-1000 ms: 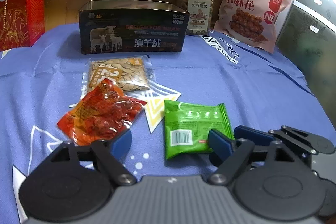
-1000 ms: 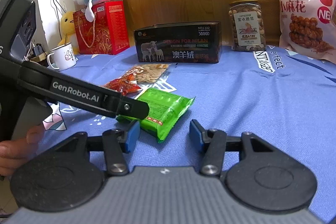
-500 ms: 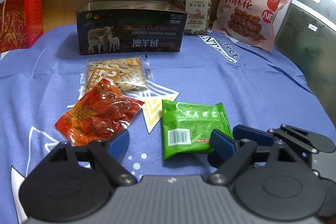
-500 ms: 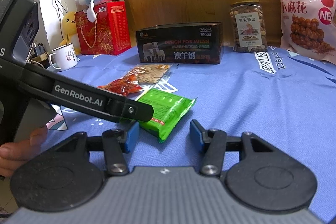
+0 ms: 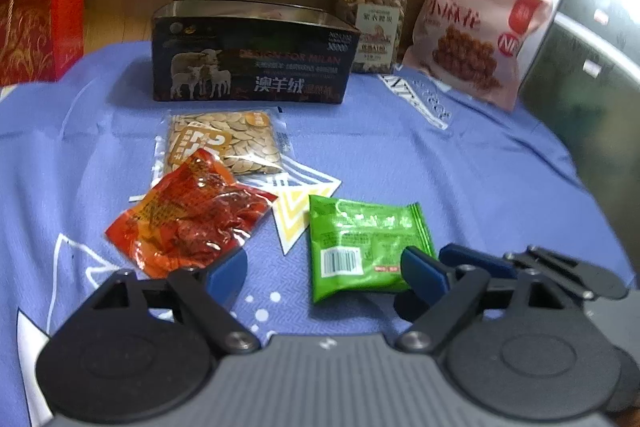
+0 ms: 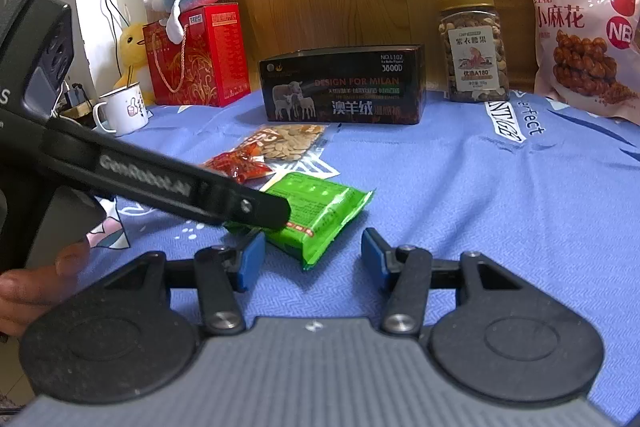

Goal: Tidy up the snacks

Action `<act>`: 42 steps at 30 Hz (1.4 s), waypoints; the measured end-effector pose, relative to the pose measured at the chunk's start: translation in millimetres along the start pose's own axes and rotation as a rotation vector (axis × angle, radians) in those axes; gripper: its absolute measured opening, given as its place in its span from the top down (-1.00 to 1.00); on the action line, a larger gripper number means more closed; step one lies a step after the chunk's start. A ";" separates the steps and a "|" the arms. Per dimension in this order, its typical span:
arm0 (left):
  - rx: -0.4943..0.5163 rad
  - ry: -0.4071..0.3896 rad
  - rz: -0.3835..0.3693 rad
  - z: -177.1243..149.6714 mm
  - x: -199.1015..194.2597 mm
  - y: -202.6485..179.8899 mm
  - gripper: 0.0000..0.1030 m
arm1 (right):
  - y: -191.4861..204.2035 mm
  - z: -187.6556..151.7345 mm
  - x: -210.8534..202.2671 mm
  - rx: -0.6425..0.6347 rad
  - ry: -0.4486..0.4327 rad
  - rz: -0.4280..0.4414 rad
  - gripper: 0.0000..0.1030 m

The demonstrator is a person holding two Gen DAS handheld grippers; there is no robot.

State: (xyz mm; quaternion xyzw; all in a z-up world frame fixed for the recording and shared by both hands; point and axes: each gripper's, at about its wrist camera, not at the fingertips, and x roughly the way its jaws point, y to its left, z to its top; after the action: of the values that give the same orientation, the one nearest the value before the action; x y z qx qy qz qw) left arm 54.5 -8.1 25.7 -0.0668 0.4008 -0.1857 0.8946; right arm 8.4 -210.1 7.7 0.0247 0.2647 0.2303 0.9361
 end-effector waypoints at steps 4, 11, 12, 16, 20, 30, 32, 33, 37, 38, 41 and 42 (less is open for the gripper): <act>-0.019 -0.030 -0.023 0.7 -7.1 8.9 -0.59 | -1.1 0.8 1.0 0.001 0.008 0.003 -0.08; 0.033 -0.102 -0.107 -0.1 -11.2 5.0 -0.59 | -2.0 1.0 2.6 -0.006 0.017 0.008 -0.08; 0.036 -0.097 -0.115 -0.1 -6.8 4.1 -0.59 | -1.4 1.0 2.8 -0.010 0.017 0.007 -0.08; 0.006 -0.042 -0.151 0.8 9.7 6.6 -0.59 | -2.3 0.2 1.7 -0.001 0.010 -0.006 -0.08; 0.007 -0.051 -0.162 -0.5 10.3 6.6 -0.45 | -1.7 0.8 4.2 -0.013 0.022 -0.001 -0.09; 0.063 -0.099 -0.158 -11.1 7.6 0.5 -0.35 | -0.1 0.3 4.8 -0.032 0.023 -0.003 -0.09; 0.054 -0.099 -0.173 -11.1 7.7 2.5 -0.22 | 0.7 0.4 5.4 -0.038 0.025 -0.004 -0.08; 0.053 -0.099 -0.178 -11.1 7.8 3.2 -0.18 | 1.6 0.2 5.6 -0.044 0.026 -0.007 -0.08; 0.062 -0.097 -0.183 -12.7 7.6 1.2 0.15 | 5.8 -1.1 6.0 -0.072 0.026 -0.011 0.19; 0.064 -0.098 -0.190 -13.0 7.2 1.2 0.18 | 6.4 -1.2 5.9 -0.075 0.026 -0.012 0.22; 0.052 -0.096 -0.201 -13.0 6.8 3.1 0.19 | 5.1 -1.4 5.2 -0.069 0.023 -0.010 0.24; 0.046 -0.093 -0.205 -12.8 6.9 4.1 0.19 | 4.4 -1.3 5.2 -0.067 0.022 -0.008 0.24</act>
State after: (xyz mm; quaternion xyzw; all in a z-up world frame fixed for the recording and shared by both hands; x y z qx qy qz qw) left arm 50.4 -6.6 11.2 -0.0953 0.3454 -0.2819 0.8900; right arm 9.8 -204.0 4.8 -0.0102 0.2675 0.2354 0.9343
